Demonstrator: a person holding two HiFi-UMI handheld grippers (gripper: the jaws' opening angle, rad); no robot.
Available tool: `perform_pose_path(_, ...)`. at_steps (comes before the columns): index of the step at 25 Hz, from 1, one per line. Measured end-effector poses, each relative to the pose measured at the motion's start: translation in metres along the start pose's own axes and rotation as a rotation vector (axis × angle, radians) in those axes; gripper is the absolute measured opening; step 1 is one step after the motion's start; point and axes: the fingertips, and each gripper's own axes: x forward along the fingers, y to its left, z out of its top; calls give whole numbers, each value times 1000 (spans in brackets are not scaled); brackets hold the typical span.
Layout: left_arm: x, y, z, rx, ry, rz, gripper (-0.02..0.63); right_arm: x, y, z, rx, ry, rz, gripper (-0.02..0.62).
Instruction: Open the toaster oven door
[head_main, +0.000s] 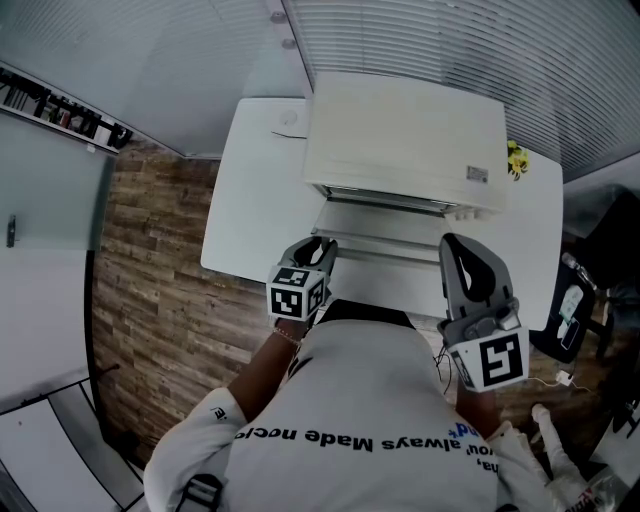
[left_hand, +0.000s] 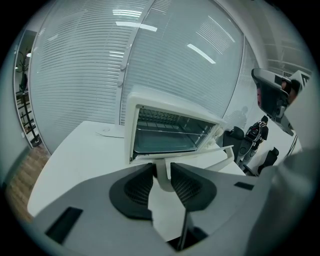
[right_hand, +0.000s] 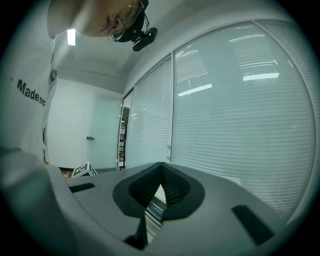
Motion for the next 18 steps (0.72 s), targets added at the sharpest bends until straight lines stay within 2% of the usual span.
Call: perform_pose_path(18,0,1,-33,-9,68,0,118,-3,7,2,-5,-5,5,8)
